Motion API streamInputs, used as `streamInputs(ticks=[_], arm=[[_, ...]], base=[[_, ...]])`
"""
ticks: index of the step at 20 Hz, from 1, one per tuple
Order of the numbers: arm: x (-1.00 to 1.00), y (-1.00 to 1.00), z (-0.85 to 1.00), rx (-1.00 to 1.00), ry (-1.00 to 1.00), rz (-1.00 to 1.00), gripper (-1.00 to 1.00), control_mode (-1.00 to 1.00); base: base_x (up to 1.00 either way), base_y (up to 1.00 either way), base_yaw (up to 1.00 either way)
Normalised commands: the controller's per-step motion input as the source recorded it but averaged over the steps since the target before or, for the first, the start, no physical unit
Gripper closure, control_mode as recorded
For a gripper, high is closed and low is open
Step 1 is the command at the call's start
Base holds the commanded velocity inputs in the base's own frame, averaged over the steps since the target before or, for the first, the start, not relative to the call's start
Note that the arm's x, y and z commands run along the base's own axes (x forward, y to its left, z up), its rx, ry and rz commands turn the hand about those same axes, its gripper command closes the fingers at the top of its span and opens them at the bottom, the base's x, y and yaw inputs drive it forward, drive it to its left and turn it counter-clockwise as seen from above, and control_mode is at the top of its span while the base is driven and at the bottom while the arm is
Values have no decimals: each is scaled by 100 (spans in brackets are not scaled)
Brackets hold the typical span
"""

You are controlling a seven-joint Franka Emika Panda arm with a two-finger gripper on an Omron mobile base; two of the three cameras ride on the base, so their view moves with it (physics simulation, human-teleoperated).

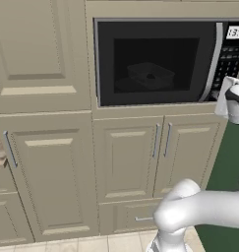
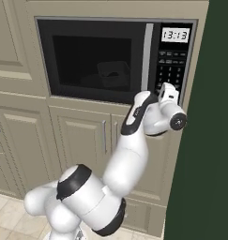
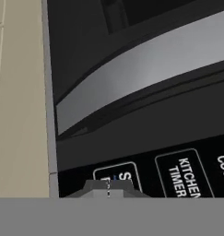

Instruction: Place the tupperware containing the shrimp and sweet potato meal in the microwave. Close the microwave door and press the start button to reheat the meal.

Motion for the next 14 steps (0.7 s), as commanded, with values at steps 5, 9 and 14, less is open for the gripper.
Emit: streamInputs(ticks=[5, 9, 14], arm=[[42, -14, -10, 0, -1, 0, 100, -100], [48, -5, -19, 0, 0, 0, 100, -100], [40, 5, -25, -8, -4, -15, 100, -100]], base=[[0, 0, 0], [0, 0, 0], [0, 0, 0]])
